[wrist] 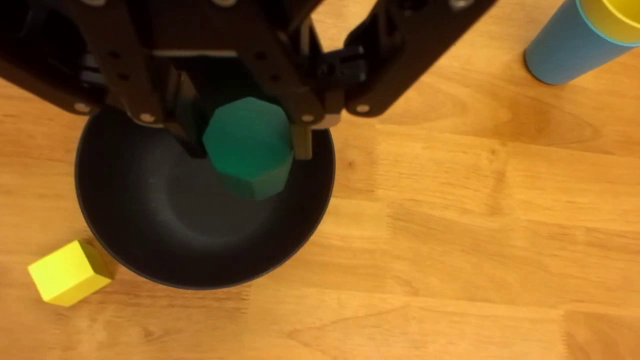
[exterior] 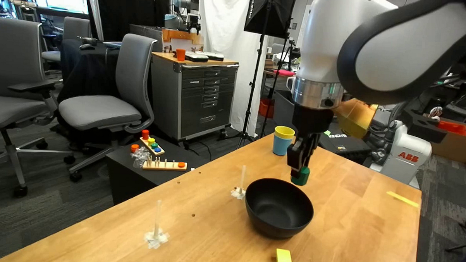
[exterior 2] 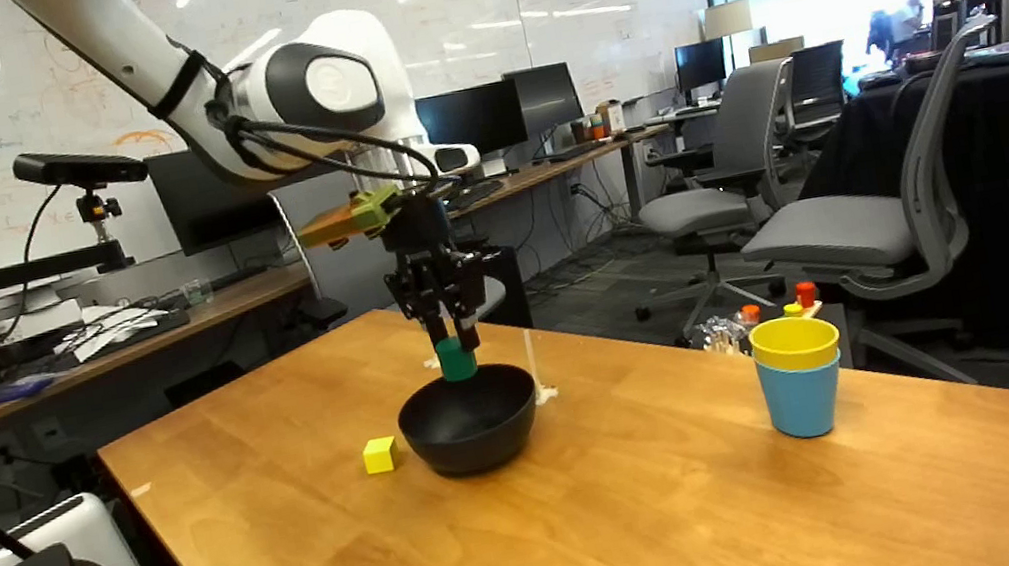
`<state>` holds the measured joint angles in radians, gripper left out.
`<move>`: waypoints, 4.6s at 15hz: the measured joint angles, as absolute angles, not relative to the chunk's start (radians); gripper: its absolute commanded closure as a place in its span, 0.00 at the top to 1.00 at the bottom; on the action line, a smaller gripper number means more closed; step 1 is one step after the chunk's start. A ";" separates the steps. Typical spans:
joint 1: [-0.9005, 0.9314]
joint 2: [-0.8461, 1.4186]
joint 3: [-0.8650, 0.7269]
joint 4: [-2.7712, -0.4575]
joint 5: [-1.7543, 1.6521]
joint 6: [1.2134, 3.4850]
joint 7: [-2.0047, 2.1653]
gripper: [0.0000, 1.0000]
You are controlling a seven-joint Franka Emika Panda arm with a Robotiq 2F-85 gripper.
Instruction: Put the green and yellow blocks one at a time in the bowl
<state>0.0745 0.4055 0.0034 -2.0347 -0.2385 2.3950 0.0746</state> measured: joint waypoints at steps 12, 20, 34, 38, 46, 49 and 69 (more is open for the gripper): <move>0.146 0.572 -0.041 -2.060 -0.343 2.691 0.109 0.20; 0.154 0.636 -0.044 -2.047 -0.339 2.700 0.109 0.76; 0.255 0.513 -0.102 -2.037 -0.339 2.693 0.227 1.00; 0.300 0.426 -0.103 -2.088 -0.344 2.650 0.280 1.00; 0.298 0.285 -0.040 -2.201 -0.226 2.476 0.404 1.00; 0.285 0.268 0.003 -2.218 -0.101 2.392 0.426 1.00; 0.203 0.417 0.019 -2.216 0.112 2.449 0.644 1.00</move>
